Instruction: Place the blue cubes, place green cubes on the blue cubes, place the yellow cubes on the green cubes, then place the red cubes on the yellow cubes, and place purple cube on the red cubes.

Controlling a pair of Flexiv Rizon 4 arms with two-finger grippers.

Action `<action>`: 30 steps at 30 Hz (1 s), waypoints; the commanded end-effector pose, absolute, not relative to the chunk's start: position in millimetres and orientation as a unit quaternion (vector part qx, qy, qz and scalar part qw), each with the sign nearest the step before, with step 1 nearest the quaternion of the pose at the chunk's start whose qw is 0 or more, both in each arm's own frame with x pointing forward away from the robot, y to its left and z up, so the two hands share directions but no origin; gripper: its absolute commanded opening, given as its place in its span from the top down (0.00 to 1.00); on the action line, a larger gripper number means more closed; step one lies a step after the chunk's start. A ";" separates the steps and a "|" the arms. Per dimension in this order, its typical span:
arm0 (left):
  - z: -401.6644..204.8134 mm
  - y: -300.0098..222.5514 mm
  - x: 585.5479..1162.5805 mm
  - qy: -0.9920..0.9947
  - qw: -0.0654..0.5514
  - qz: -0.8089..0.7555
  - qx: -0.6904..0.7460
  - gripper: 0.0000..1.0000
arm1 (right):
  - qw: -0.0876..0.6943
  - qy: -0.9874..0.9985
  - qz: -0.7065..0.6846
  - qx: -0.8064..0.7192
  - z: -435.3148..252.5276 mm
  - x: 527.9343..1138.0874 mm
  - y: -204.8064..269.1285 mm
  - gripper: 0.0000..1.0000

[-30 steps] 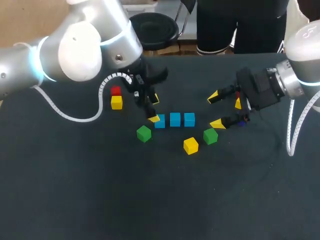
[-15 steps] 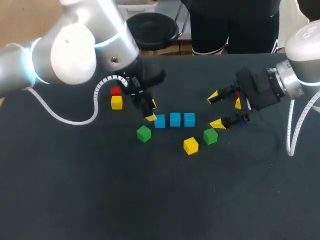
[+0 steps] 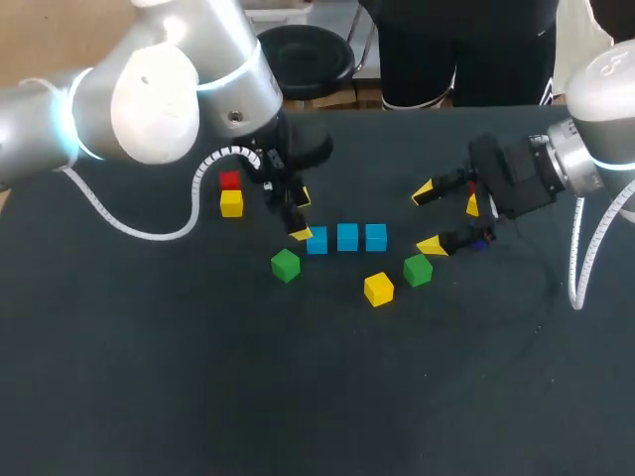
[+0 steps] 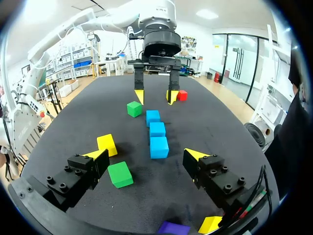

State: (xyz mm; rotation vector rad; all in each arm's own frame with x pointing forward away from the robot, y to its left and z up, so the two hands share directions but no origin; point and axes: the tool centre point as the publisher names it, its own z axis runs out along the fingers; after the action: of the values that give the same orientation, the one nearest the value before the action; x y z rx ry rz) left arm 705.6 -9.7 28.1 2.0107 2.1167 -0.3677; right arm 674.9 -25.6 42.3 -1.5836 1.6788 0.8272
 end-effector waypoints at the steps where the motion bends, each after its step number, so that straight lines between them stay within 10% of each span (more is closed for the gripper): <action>1: 29.7 -6.9 700.3 0.717 0.104 -0.120 0.679 0.00 | 0.339 0.644 0.318 -0.608 42.1 674.6 -26.0 0.00; 30: 34.1 -9.1 703.2 0.721 0.101 -0.103 0.678 0.00 | 0.339 0.644 0.318 -0.608 42.1 674.6 -26.0 0.00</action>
State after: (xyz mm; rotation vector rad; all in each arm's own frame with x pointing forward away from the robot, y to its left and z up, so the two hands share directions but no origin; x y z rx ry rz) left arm 702.4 -10.2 33.6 2.0043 2.1393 -0.3063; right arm 674.9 -25.6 42.3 -1.5836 1.6788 0.8272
